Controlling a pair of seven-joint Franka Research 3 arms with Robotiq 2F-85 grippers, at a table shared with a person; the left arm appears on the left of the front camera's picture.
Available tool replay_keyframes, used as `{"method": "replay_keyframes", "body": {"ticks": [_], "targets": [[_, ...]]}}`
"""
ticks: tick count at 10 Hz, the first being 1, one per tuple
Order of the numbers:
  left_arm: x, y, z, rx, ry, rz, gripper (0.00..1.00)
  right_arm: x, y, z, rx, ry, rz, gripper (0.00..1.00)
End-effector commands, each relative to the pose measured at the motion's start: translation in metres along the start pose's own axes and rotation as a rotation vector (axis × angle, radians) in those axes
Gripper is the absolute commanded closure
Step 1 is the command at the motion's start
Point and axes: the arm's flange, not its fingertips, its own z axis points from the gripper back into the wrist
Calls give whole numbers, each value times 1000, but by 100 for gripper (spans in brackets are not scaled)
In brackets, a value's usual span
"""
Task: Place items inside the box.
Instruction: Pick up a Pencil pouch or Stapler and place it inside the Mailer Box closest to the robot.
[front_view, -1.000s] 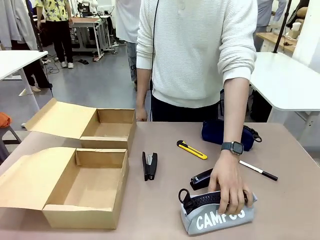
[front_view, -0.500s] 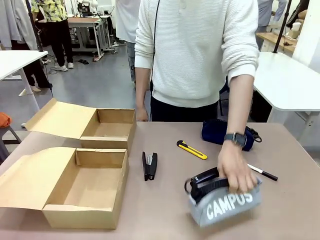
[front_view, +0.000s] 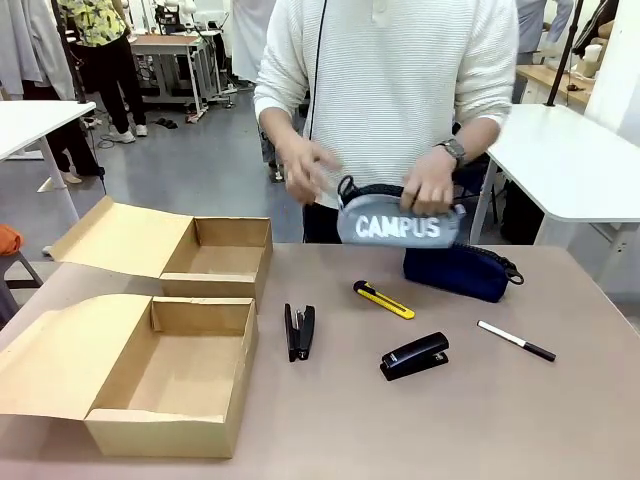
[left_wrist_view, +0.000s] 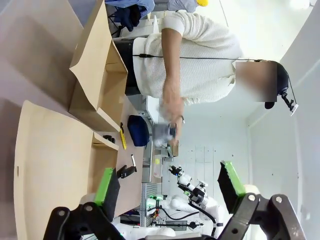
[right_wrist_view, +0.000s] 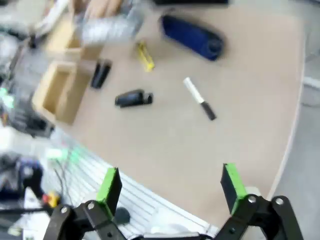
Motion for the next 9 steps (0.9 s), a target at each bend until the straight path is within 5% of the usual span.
{"method": "replay_keyframes", "body": {"ticks": [1,2,3,4,6,9], "targets": [[-1,0,1,-13,3,-21,0,-8,5,-93,6,349,399,0],[-1,0,1,-13,3,-21,0,-16,17,-92,2,446,484,0],[-1,0,1,-13,3,-21,0,-16,24,-56,-219,246,263,0],[-1,0,1,-13,3,-21,0,21,18,-79,52,276,208,0],[-1,0,1,-13,3,-21,0,28,26,-95,-48,389,372,0],[-1,0,1,-13,3,-21,0,125,-14,-180,42,376,668,0]]}}
